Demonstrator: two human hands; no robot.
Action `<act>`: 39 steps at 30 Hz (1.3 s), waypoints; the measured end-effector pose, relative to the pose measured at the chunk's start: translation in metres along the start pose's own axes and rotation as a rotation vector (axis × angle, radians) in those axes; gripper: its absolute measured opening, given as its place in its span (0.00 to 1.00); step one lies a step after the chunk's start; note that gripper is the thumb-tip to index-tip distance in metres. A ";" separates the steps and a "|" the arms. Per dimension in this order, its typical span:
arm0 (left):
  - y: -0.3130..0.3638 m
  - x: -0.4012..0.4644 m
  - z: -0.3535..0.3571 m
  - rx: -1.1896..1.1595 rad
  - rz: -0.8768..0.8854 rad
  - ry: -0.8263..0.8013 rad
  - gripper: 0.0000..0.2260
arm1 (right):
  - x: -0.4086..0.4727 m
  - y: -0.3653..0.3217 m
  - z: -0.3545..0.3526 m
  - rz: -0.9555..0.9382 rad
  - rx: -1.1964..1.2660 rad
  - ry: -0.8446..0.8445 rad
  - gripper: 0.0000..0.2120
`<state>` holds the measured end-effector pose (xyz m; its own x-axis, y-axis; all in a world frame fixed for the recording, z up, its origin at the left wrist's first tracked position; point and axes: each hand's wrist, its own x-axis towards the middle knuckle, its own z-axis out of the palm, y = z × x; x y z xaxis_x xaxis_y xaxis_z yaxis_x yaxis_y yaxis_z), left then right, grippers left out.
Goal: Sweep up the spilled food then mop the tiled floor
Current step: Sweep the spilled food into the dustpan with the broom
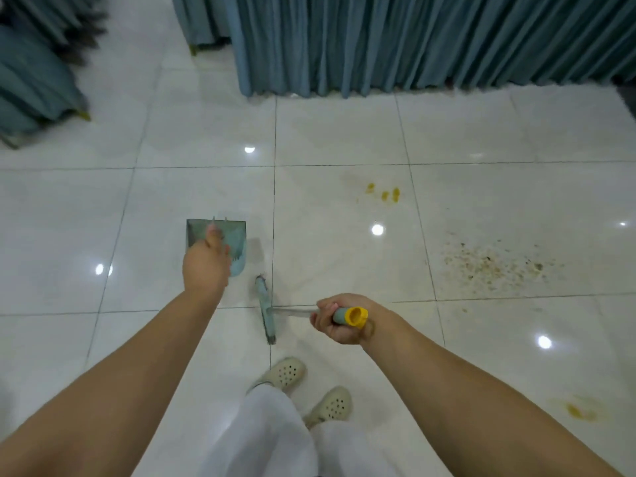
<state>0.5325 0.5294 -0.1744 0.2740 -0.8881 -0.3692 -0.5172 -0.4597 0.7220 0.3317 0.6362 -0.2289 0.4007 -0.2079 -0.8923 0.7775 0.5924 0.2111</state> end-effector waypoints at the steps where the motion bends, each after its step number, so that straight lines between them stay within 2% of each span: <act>1: -0.007 -0.005 0.001 0.027 0.006 0.007 0.32 | 0.007 0.003 -0.003 0.000 0.003 0.003 0.02; 7: -0.037 -0.032 0.023 0.008 0.004 0.017 0.31 | 0.021 0.002 -0.051 -0.032 0.012 0.058 0.06; 11: -0.037 -0.043 0.044 0.026 -0.009 -0.018 0.32 | 0.002 -0.012 -0.091 -0.125 0.147 0.055 0.04; 14: -0.031 -0.054 0.064 0.077 0.025 -0.062 0.33 | -0.016 -0.022 -0.125 -0.166 0.256 0.041 0.01; 20: -0.018 -0.081 0.117 0.135 0.082 -0.192 0.31 | -0.063 -0.039 -0.186 -0.270 0.356 0.065 0.00; 28: -0.004 -0.114 0.171 -0.049 0.074 -0.366 0.25 | -0.122 -0.090 -0.271 -0.434 0.380 0.155 0.01; 34: 0.009 -0.133 0.194 -0.072 0.112 -0.446 0.24 | -0.145 -0.113 -0.293 -0.503 0.344 0.168 0.05; 39: 0.036 -0.134 0.208 -0.105 0.135 -0.453 0.23 | -0.158 -0.110 -0.279 -0.506 0.356 0.090 0.06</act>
<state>0.3086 0.6306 -0.2206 -0.1825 -0.8641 -0.4692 -0.4325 -0.3580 0.8275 0.0479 0.8215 -0.2226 -0.0900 -0.3195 -0.9433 0.9803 0.1386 -0.1405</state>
